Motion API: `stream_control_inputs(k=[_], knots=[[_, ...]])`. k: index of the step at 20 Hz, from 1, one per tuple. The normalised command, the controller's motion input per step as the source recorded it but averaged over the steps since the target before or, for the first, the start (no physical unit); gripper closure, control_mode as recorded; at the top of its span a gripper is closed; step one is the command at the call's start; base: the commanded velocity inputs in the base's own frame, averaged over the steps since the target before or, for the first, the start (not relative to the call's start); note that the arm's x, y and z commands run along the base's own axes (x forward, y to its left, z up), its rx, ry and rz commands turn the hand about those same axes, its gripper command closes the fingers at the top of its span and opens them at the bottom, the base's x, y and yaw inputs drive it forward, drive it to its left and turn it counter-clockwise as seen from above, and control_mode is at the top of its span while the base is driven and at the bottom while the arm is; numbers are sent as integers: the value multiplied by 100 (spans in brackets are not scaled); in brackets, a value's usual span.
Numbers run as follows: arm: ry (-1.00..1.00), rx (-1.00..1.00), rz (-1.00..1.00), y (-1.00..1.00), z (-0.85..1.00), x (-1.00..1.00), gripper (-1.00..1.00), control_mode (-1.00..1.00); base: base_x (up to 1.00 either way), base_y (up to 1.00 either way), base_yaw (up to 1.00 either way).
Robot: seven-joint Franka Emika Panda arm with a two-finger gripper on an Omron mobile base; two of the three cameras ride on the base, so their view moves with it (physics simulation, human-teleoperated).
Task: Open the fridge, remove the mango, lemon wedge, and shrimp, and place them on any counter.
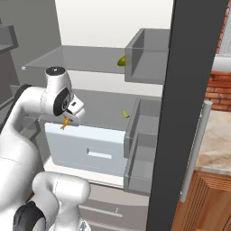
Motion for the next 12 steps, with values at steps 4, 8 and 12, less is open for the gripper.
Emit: stream_control_inputs(k=[4, 8, 12], knots=[[-16, -1, -3, -25, 53, -63, 100, -100, 0, 0, 0], [-11, -6, -4, -23, 45, -63, 100, -100, 0, 0, 0], [-11, -10, -4, -19, 44, -68, 100, -100, 0, 0, 0]])
